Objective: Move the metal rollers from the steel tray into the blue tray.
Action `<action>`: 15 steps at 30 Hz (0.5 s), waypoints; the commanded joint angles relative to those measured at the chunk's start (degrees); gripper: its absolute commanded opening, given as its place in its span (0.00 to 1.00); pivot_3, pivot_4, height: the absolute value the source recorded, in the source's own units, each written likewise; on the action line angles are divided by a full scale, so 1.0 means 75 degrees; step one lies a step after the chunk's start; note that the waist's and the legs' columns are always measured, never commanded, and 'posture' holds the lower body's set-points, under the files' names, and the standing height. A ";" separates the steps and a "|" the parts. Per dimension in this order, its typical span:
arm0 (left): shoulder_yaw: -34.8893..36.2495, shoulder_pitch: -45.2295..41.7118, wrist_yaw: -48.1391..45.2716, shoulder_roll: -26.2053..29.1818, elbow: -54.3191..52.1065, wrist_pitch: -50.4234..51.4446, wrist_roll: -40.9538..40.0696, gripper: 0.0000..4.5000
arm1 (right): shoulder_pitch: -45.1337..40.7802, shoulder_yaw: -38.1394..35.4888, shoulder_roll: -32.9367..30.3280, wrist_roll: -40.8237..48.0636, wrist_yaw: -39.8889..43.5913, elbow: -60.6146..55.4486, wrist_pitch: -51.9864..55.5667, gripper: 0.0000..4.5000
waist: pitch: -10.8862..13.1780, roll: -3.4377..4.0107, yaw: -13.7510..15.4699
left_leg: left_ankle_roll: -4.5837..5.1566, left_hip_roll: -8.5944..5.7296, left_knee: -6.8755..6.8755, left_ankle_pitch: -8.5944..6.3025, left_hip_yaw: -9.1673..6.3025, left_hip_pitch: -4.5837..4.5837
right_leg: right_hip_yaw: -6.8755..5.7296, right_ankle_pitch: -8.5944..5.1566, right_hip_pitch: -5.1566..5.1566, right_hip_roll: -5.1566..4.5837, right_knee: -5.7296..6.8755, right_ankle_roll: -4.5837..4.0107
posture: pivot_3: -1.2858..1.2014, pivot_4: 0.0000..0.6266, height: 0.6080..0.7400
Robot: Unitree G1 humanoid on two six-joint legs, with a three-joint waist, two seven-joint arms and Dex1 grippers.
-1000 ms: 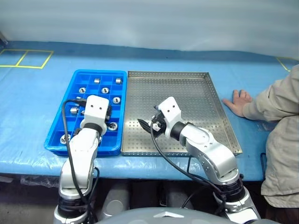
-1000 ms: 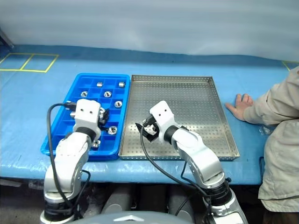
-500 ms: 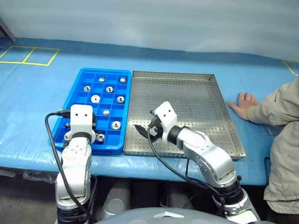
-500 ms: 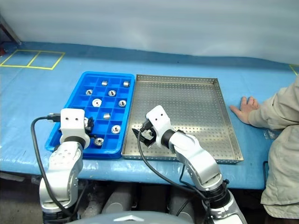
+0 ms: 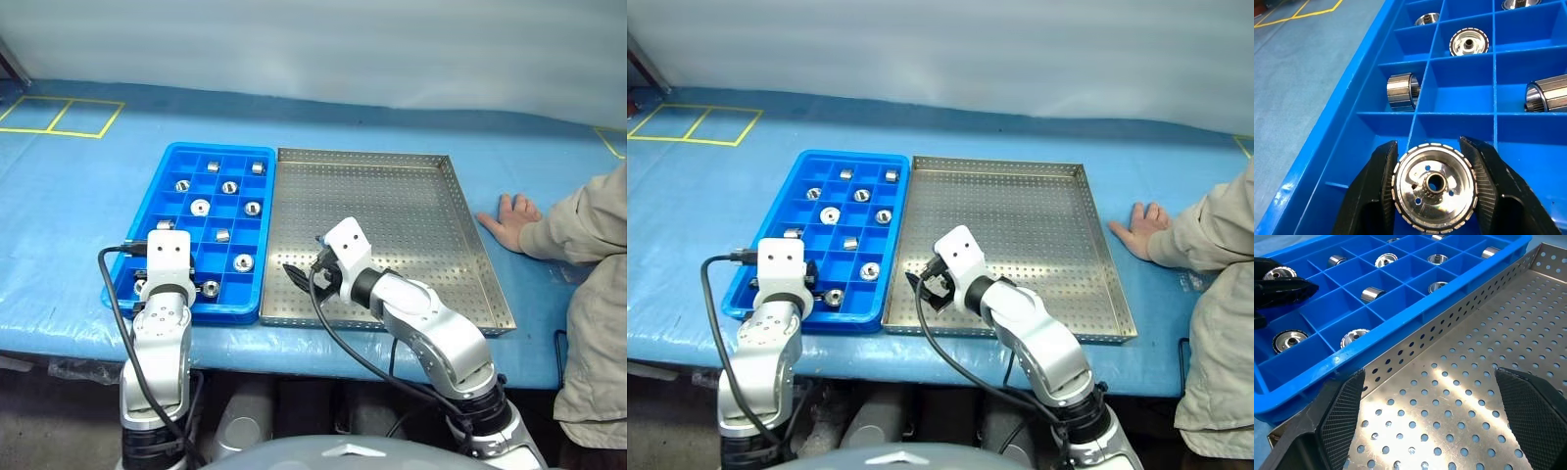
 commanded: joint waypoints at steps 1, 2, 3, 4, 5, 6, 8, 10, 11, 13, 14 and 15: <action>0.0044 -0.0191 -0.0009 -0.0009 0.0017 -0.0289 -0.0063 0.38 | 0.0011 -0.0084 0.0007 -0.0008 -0.0065 -0.0340 -0.0095 1.00 | 0.0000 0.0000 -0.0020 | 0.0000 0.0000 0.0000 0.0000 0.0000 0.0000 | -0.0001 0.0000 0.0000 0.0000 0.0000 -0.0001 | 0.62 0.24 1.00; 0.0052 -0.0241 -0.0024 0.0021 0.0064 -0.0321 -0.0070 0.38 | 0.0014 -0.0086 0.0013 -0.0006 -0.0082 -0.0339 -0.0103 1.00 | 0.0000 0.0000 -0.0030 | 0.0000 0.0000 0.0000 0.0000 0.0000 0.0000 | -0.0001 0.0000 0.0000 0.0000 0.0000 0.0000 | 0.62 0.24 1.00; 0.0071 -0.0289 -0.0037 0.0057 0.0115 -0.0355 -0.0083 0.38 | 0.0014 -0.0085 0.0016 -0.0006 -0.0094 -0.0337 -0.0111 1.00 | 0.0000 0.0000 -0.0039 | 0.0000 0.0000 0.0000 0.0000 -0.0001 -0.0001 | -0.0001 0.0000 0.0000 0.0000 -0.0001 -0.0001 | 0.62 0.24 1.00; 0.0094 -0.0324 -0.0046 0.0081 0.0158 -0.0391 -0.0099 0.38 | 0.0017 -0.0083 0.0018 -0.0006 -0.0104 -0.0338 -0.0116 1.00 | 0.0000 0.0000 -0.0045 | 0.0000 0.0000 0.0000 0.0000 -0.0001 -0.0001 | -0.0001 0.0000 0.0000 0.0000 -0.0001 -0.0001 | 0.62 0.24 1.00; 0.0128 -0.0363 -0.0055 0.0097 0.0200 -0.0424 -0.0123 0.38 | 0.0019 -0.0083 0.0022 -0.0003 -0.0113 -0.0340 -0.0118 1.00 | 0.0000 0.0000 -0.0050 | 0.0000 0.0000 0.0000 0.0000 -0.0001 -0.0001 | -0.0001 0.0000 0.0000 0.0000 -0.0001 0.0000 | 0.62 0.24 1.00; 0.0168 -0.0425 -0.0065 0.0127 0.0262 -0.0447 -0.0142 0.38 | 0.0023 -0.0079 0.0021 -0.0002 -0.0123 -0.0345 -0.0121 1.00 | 0.0000 0.0000 -0.0057 | 0.0000 0.0000 0.0000 0.0000 -0.0001 -0.0001 | -0.0001 0.0000 -0.0001 0.0000 -0.0001 0.0000 | 0.62 0.24 1.00; 0.0229 -0.0551 -0.0091 0.0200 0.0368 -0.0488 -0.0169 0.38 | 0.0041 -0.0079 0.0028 0.0005 -0.0154 -0.0362 -0.0120 1.00 | 0.0001 -0.0001 -0.0065 | 0.0000 0.0000 -0.0001 0.0000 -0.0001 -0.0002 | -0.0001 0.0000 -0.0001 0.0000 -0.0003 0.0000 | 0.62 0.24 1.00; 0.0292 -0.0627 -0.0125 0.0223 0.0401 -0.0510 -0.0210 0.38 | 0.0065 -0.0075 0.0027 0.0007 -0.0187 -0.0388 -0.0120 1.00 | 0.0001 -0.0001 -0.0072 | 0.0000 0.0000 -0.0001 0.0000 -0.0001 -0.0002 | -0.0002 0.0000 -0.0001 0.0001 -0.0003 0.0000 | 0.62 0.24 1.00; 0.0359 -0.0651 -0.0158 0.0194 0.0377 -0.0512 -0.0272 0.46 | 0.0080 -0.0084 0.0026 0.0008 -0.0202 -0.0408 -0.0117 1.00 | 0.0001 -0.0001 -0.0077 | 0.0000 0.0000 -0.0002 0.0000 -0.0001 -0.0002 | -0.0001 0.0000 -0.0001 0.0001 -0.0004 0.0000 | 0.62 0.24 1.00; 0.0411 -0.0657 -0.0189 0.0184 0.0343 -0.0508 -0.0297 0.61 | 0.0108 -0.0104 0.0029 0.0009 -0.0227 -0.0438 -0.0115 1.00 | 0.0001 -0.0001 -0.0084 | 0.0000 0.0000 -0.0002 0.0000 0.0000 -0.0003 | -0.0001 0.0000 -0.0001 0.0001 -0.0007 0.0000 | 0.61 0.24 1.00; 0.0429 -0.0653 -0.0155 0.0180 0.0335 -0.0497 -0.0266 0.68 | 0.0121 -0.0116 0.0035 0.0010 -0.0240 -0.0447 -0.0115 1.00 | 0.0001 -0.0001 -0.0084 | 0.0000 0.0000 -0.0002 0.0000 0.0000 -0.0003 | -0.0001 0.0000 0.0000 0.0000 -0.0008 0.0000 | 0.61 0.24 1.00; 0.0441 -0.0650 -0.0109 0.0182 0.0325 -0.0494 -0.0234 0.76 | 0.0131 -0.0124 0.0036 0.0008 -0.0253 -0.0457 -0.0115 1.00 | 0.0001 -0.0001 -0.0084 | 0.0000 0.0000 -0.0003 0.0000 0.0000 -0.0003 | -0.0001 0.0000 0.0000 0.0000 -0.0009 0.0000 | 0.61 0.24 1.00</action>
